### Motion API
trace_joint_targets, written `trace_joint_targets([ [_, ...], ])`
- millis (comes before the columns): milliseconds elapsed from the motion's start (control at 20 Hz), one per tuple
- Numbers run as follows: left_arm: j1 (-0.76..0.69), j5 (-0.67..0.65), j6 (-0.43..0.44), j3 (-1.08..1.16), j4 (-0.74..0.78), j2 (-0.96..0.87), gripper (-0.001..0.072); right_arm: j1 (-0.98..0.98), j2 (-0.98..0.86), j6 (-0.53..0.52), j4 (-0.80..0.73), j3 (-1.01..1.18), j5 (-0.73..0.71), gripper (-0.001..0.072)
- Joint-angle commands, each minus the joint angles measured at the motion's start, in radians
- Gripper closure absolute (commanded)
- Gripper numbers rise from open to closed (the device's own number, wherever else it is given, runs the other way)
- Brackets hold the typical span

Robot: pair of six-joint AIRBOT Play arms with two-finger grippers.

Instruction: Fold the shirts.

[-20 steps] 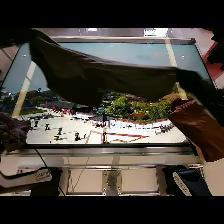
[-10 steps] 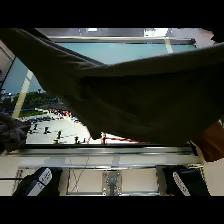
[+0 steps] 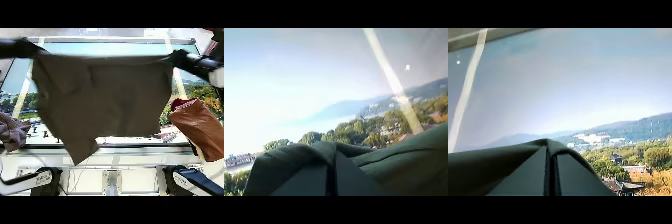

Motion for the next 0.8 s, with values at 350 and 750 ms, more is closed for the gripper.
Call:
trace_joint_targets([
  [350, -0.176, 0.858, -0.510, 0.003, 0.338, -0.386, 0.0277, 0.013, -0.439, 0.003, 0.217, 0.003, -0.498, 0.0391],
  [750, 0.013, 0.351, -0.319, 0.223, 0.367, -0.184, 0.0267, -0.107, -0.212, 0.001, 0.080, 0.010, -0.254, 0.0390],
])
